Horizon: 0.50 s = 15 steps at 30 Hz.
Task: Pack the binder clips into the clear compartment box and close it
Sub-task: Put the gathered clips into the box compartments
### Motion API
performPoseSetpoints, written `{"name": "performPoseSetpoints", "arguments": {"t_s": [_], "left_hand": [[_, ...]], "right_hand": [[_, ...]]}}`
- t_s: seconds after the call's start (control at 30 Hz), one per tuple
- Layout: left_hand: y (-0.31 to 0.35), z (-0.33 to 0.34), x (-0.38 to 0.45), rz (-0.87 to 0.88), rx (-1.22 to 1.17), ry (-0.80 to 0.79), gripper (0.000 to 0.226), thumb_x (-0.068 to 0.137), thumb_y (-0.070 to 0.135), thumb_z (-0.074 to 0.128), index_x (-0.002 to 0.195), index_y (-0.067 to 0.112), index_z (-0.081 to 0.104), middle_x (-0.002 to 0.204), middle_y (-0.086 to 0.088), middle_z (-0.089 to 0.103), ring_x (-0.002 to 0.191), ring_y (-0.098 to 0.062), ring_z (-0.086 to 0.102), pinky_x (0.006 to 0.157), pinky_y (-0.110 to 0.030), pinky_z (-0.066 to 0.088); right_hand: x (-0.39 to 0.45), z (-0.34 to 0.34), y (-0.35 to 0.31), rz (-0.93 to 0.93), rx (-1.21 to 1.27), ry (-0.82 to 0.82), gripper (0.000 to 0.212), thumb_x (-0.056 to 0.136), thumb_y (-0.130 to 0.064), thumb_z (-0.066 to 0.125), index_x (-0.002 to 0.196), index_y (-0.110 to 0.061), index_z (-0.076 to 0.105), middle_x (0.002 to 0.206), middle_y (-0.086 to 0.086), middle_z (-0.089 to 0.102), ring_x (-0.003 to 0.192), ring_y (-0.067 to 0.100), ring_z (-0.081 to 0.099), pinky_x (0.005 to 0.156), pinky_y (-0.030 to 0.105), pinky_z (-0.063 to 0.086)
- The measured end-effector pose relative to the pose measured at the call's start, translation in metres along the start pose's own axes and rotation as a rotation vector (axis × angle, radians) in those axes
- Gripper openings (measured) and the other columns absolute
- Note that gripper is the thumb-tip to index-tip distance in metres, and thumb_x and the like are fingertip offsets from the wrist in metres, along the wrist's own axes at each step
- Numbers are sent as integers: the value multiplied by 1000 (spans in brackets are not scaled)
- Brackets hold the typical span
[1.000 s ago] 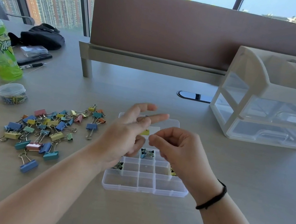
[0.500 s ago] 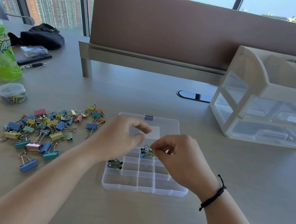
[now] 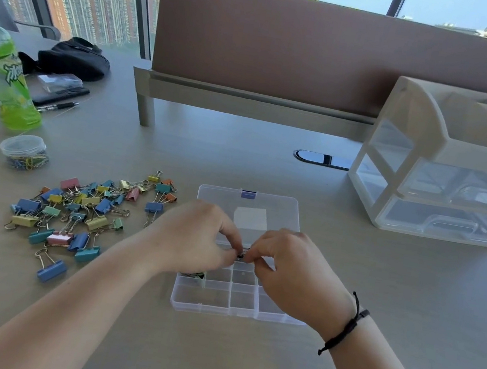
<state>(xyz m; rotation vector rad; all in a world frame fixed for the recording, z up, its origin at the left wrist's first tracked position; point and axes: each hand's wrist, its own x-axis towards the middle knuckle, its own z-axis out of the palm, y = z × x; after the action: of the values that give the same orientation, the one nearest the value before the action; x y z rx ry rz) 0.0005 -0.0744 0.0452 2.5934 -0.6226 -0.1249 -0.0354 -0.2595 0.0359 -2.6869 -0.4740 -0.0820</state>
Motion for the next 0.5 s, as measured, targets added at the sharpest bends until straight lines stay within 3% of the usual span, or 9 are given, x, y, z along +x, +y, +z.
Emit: {"name": "performPoseSetpoints", "arguments": {"t_s": [0.17,0.27,0.37,0.43,0.5], "left_hand": [[-1,1,0,4,-9,17,18,78,49,63,90,44,75,97,26,71,92,3,65,82,-31,55],[-1,2,1,9,-15,47,11,83,42,69,92,40,76,75,26,66,64,16,55,61,-20,45],[-1,3,1,32,-70,84,14,88,30,69,101,33,74,94,21,70,57,21,50,58,-9,36],[0,-1,2,27,-205,155,12,90,21,68,99,28,72,94,16,71,56,18,53,56,-4,38],[1,-7,3,-53,-391,271,13,90,14,65,91,26,71,84,11,72,59,4,60,57,-8,42]], "right_hand": [[-3,1,-1,-49,-43,-28,33,92,-13,49,107,-31,73,105,-15,57,97,10,54,80,34,50],[-2,-4,-1,-47,7,-23,31,92,-12,51,106,-31,71,105,-17,56,94,6,54,80,30,50],[-1,-9,3,-20,64,83,28,89,-11,54,103,-30,69,100,-19,57,89,4,56,78,27,51],[-1,-9,6,-8,73,146,27,87,-10,55,100,-31,68,94,-19,57,85,2,56,76,24,50],[-1,-8,8,-8,90,175,27,86,-11,56,97,-33,67,90,-20,57,82,2,56,73,22,50]]}}
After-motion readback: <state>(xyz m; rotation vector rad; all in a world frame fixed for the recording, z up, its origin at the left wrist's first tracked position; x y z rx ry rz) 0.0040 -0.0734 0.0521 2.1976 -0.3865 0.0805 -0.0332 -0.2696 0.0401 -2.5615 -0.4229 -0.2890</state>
